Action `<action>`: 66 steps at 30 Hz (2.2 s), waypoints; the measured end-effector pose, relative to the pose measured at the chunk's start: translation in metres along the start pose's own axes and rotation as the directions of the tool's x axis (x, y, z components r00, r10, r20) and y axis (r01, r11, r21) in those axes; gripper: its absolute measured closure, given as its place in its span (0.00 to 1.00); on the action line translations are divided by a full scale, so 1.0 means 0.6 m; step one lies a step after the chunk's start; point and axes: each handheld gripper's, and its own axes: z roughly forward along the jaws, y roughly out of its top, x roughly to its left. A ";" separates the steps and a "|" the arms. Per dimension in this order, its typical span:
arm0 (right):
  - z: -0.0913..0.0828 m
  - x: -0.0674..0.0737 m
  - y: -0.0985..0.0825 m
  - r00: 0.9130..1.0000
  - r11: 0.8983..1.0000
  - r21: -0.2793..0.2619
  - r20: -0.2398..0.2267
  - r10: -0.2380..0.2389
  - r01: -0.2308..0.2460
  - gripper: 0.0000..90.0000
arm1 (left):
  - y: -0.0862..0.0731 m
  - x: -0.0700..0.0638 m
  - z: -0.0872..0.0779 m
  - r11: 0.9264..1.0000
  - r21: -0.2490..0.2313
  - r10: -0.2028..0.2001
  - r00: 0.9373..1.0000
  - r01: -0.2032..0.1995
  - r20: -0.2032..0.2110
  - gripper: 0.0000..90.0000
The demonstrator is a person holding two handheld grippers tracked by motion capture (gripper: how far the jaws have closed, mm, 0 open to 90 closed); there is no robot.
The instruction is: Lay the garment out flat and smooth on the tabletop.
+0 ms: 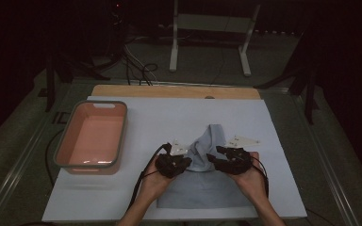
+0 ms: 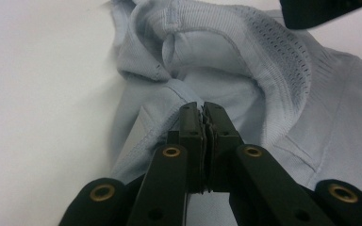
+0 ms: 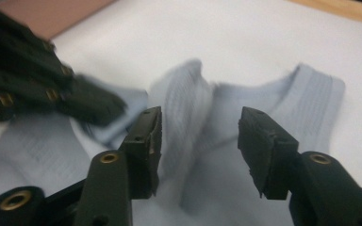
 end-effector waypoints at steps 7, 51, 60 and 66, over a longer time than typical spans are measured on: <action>0.039 0.019 0.031 0.999 1.000 0.001 -0.019 -0.032 0.032 0.53 | -0.003 0.000 0.004 1.000 0.008 -0.004 1.000 0.004 0.003 0.97; 0.002 -0.034 0.000 0.997 0.996 -0.068 0.058 0.058 -0.054 0.92 | 0.006 0.005 -0.033 0.998 -0.058 -0.038 0.995 0.033 -0.090 0.89; 0.006 -0.022 -0.007 0.998 0.999 -0.039 0.054 0.018 -0.016 0.87 | -0.015 -0.010 -0.044 0.998 -0.053 -0.033 0.999 0.031 -0.040 0.87; 0.014 -0.018 -0.001 0.998 0.999 -0.032 0.059 -0.003 0.005 0.61 | -0.020 -0.010 -0.034 0.999 -0.039 -0.036 0.999 0.034 -0.038 0.86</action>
